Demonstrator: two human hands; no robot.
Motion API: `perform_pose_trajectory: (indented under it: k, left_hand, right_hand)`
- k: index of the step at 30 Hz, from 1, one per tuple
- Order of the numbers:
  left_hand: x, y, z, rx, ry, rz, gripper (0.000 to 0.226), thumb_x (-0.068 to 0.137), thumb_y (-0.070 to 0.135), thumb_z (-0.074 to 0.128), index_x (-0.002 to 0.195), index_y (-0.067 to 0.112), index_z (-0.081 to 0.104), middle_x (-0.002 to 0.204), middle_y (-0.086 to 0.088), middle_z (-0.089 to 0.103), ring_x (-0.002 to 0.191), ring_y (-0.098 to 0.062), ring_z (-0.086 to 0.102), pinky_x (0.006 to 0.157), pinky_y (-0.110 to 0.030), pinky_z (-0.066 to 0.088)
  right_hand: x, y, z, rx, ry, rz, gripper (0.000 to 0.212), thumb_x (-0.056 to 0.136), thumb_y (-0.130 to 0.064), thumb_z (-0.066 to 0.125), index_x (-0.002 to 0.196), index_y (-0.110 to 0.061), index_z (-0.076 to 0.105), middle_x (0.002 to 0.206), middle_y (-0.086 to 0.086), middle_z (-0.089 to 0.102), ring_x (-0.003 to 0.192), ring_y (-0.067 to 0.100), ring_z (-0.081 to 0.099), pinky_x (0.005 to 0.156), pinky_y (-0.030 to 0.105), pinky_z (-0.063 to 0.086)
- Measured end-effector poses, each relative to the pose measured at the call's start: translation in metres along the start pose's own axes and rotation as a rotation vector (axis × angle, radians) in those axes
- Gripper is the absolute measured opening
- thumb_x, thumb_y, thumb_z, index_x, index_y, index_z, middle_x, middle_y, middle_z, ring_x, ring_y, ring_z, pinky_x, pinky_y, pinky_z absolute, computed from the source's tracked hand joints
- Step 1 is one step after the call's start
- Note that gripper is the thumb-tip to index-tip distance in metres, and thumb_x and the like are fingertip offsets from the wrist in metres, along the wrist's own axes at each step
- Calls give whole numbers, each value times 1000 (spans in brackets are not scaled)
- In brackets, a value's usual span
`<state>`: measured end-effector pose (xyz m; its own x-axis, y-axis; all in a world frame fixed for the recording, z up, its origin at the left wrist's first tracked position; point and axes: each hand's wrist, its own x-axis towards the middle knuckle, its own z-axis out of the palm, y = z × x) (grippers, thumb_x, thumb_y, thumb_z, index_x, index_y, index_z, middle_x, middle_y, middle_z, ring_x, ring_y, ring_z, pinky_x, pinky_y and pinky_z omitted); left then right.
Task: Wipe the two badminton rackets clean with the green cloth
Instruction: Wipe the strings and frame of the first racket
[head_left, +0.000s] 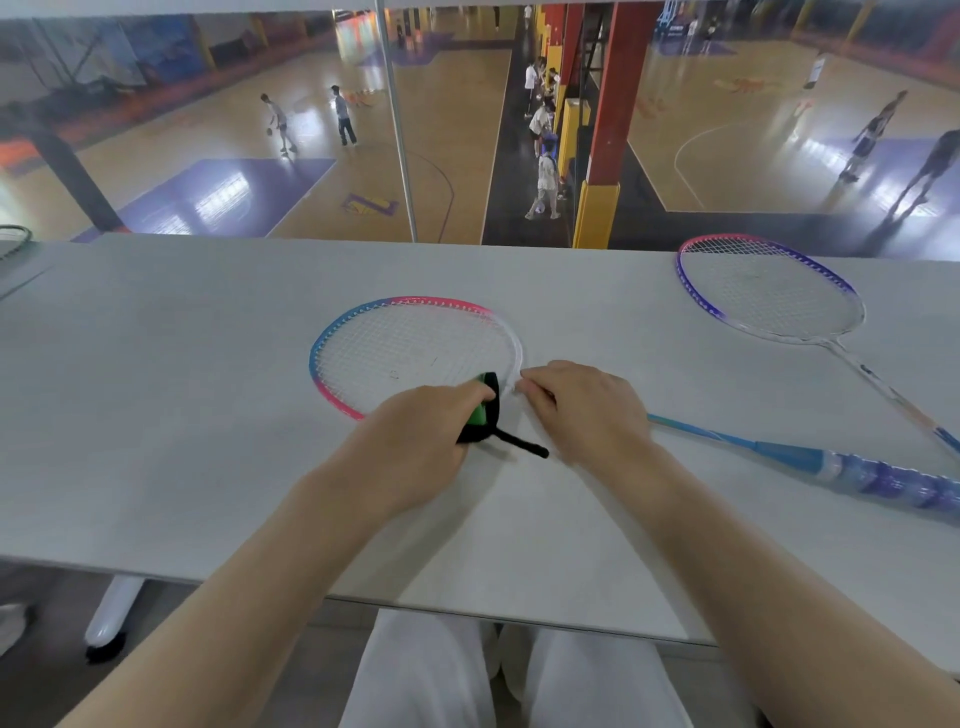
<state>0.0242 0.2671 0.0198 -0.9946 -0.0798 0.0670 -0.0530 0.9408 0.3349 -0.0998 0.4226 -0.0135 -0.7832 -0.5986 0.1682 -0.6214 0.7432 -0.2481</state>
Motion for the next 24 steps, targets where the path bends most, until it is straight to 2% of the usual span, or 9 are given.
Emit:
perform_pose_trajectory:
  k: [3,7,11,16,20,24]
  left_hand:
    - [5,-8,2,-27,10,-5,47,90,10,51,131,32,50,108,7,65,96,-21,58,81,-34,46]
    - [42,-26,0,133,40,-28,38,85,7,52,117,27,52,93,2,63,83,-25,58,76,-45,51]
    - [84,-33,-4,234,120,41,29,82,0,49,101,21,57,83,2,60,80,-26,61,69,-42,51]
    - [124,-41,-4,307,286,45,36,81,-5,55,113,11,54,108,-8,56,97,-27,53,83,-39,47]
    - [132,-46,-2,143,148,15,38,81,-7,54,113,13,58,108,-5,60,98,-26,55,83,-39,47]
    - [115,-47,-4,95,46,-2,51,81,-11,48,121,19,58,115,1,60,96,-18,53,77,-30,41]
  right_hand:
    - [0,1,0,-2,-2,-5,34,102,-42,35,100,-31,67,94,-7,62,90,19,60,68,32,39]
    - [1,3,2,-14,29,-21,34,102,-42,35,96,-28,66,91,-7,62,88,21,61,66,33,38]
    - [2,2,3,-14,31,-26,36,103,-43,34,103,-31,67,95,-7,63,90,20,63,67,33,40]
    - [1,4,4,-17,54,-44,36,104,-42,35,101,-28,68,91,-6,63,83,21,63,65,33,41]
    - [2,3,3,-23,35,-36,36,104,-41,34,104,-27,67,93,-6,63,86,22,63,64,32,37]
    - [0,4,1,-20,22,-27,37,104,-42,33,106,-28,67,96,-6,63,90,22,62,66,32,37]
